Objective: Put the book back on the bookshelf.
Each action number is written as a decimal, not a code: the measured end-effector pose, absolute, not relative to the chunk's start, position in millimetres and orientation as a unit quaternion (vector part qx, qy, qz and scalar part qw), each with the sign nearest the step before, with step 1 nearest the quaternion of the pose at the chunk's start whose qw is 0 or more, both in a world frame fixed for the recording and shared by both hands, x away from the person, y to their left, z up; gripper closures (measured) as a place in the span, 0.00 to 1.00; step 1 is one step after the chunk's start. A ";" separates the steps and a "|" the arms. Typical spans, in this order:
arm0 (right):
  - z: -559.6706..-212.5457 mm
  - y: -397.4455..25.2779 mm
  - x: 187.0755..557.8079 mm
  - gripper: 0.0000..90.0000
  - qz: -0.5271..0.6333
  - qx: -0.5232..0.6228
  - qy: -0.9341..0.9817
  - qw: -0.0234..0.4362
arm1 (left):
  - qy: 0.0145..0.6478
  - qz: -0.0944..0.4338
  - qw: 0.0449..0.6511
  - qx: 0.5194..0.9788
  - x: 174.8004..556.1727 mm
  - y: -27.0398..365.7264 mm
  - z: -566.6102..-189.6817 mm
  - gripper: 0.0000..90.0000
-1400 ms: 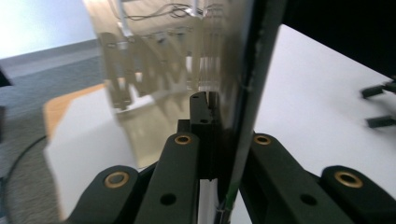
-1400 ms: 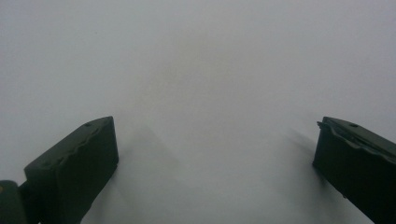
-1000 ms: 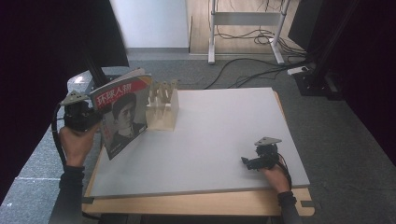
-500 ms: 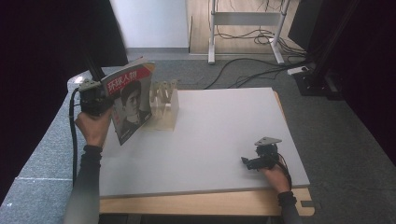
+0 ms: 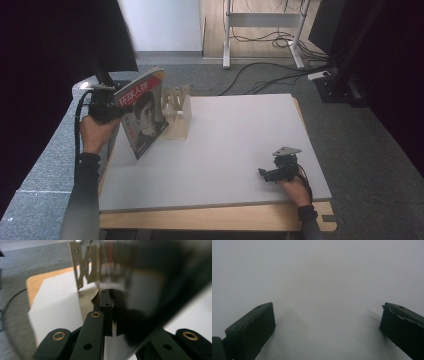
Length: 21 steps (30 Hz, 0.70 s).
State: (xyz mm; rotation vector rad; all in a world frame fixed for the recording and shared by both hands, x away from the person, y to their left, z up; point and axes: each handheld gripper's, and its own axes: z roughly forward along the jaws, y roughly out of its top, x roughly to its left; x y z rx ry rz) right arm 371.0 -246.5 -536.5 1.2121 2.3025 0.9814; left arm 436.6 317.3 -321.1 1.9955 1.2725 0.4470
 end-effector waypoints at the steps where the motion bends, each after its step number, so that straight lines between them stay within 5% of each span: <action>1: -536.5 -246.6 371.0 0.00 0.347 0.429 0.815 0.179 | 0.493 0.183 0.358 0.771 435.5 316.8 -321.1 0.96; 13: -536.6 -246.6 371.1 0.00 0.348 0.429 0.814 0.180 | 0.497 0.246 0.429 0.713 441.9 314.4 -343.6 0.97; 21: -536.6 -246.5 371.0 0.00 0.347 0.430 0.814 0.179 | 0.509 0.256 0.416 0.709 439.5 323.5 -358.6 0.95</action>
